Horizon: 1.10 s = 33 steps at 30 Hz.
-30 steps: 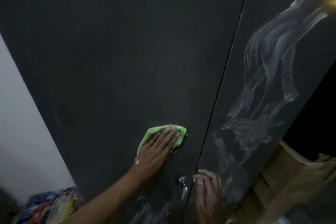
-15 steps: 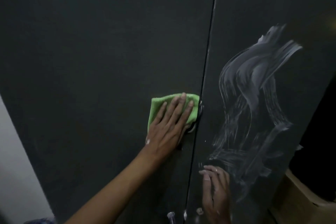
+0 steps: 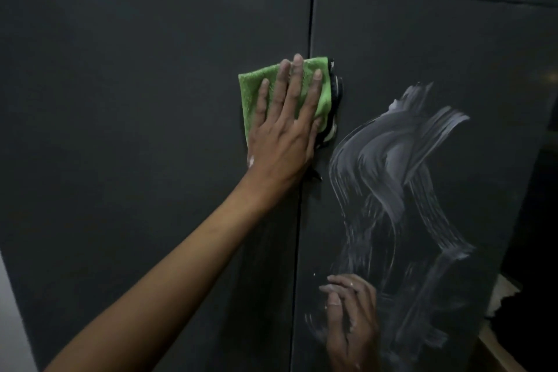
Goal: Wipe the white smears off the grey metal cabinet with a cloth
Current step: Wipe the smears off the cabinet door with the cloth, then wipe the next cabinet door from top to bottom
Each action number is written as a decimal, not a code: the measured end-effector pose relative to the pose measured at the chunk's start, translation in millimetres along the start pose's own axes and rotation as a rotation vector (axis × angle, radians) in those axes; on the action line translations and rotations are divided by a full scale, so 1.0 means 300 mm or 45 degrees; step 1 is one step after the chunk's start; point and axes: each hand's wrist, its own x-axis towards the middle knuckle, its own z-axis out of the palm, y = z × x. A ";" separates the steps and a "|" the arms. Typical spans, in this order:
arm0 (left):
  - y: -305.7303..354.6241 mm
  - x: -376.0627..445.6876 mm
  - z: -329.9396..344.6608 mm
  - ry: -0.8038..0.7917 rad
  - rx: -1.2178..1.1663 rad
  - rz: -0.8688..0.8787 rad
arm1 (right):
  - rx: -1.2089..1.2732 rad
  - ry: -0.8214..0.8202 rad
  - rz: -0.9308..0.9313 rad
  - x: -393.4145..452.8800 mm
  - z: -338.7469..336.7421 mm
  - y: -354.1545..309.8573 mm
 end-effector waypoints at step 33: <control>-0.303 0.096 -0.352 -0.070 -0.727 0.178 | -0.636 0.110 -0.405 0.898 0.299 -0.317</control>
